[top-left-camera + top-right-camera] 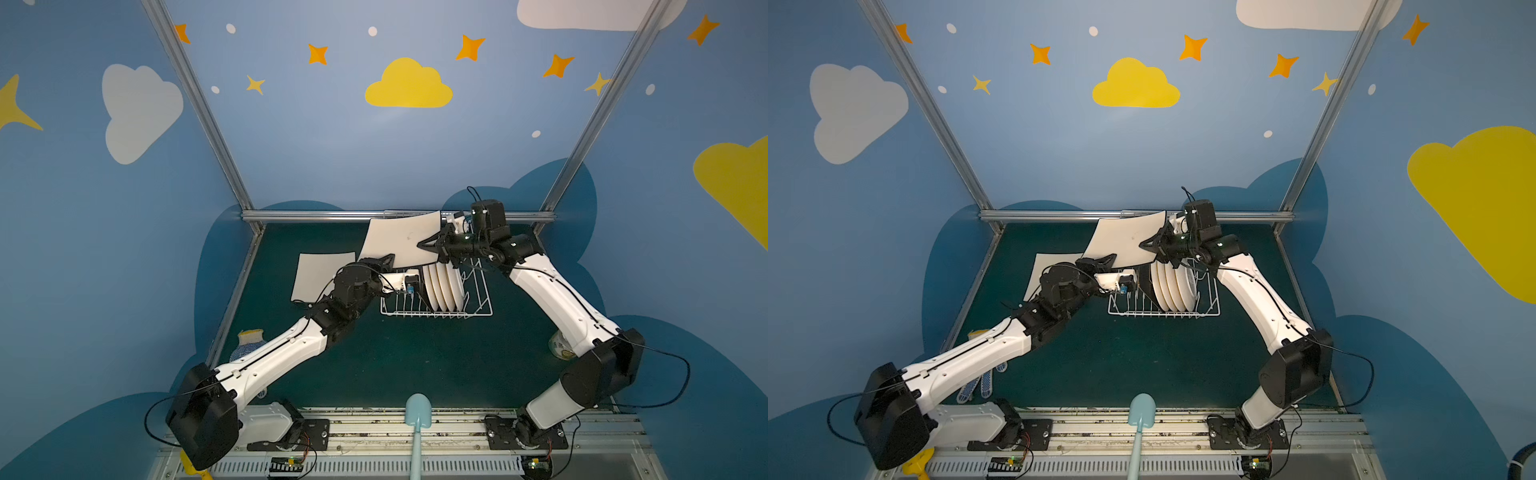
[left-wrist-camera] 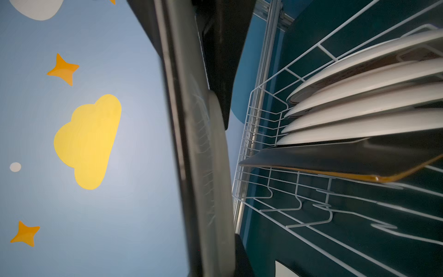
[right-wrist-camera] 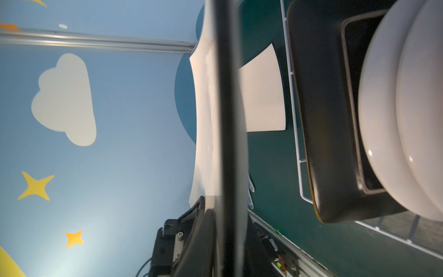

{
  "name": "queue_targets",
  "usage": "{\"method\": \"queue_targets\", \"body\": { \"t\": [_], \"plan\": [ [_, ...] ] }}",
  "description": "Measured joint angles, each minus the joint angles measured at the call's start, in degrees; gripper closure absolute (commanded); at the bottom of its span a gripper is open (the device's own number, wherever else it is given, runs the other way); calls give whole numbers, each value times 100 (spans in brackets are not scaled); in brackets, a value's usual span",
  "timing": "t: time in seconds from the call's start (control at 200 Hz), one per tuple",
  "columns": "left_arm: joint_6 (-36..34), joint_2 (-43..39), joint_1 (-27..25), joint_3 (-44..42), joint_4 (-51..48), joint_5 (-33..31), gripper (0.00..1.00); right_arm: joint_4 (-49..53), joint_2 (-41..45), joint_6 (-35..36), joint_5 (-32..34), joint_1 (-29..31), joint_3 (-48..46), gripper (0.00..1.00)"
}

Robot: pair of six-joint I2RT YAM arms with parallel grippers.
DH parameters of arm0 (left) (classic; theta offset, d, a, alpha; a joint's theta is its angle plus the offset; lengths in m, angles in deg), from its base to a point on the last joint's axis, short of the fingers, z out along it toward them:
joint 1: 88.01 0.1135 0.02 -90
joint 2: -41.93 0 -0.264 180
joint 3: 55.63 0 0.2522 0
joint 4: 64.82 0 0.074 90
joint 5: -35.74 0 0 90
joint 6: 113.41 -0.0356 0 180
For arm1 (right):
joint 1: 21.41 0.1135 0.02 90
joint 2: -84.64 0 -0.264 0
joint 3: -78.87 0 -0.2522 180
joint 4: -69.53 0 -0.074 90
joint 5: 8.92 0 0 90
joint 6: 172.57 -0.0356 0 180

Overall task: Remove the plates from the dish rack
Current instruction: 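Grasp the plate's opposite edge with the right gripper while the left gripper holds it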

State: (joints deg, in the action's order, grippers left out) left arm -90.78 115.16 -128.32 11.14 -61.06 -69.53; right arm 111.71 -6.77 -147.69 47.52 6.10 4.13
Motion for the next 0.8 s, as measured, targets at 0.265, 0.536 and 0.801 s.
{"method": "queue_targets", "body": {
  "t": [0.265, 0.536, 0.801],
  "plan": [
    [96, 0, 0, -4, 26, 2, 59, -424, 13, -85, -83, -7, -227, 100],
    [393, -76, 2, -59, 374, 142, 1, -675, 39, -50, -94, -186, -557, 100],
    [833, -610, 2, -216, 326, 365, 0, -850, 144, -31, 387, -564, -608, 100]
  ]
}}
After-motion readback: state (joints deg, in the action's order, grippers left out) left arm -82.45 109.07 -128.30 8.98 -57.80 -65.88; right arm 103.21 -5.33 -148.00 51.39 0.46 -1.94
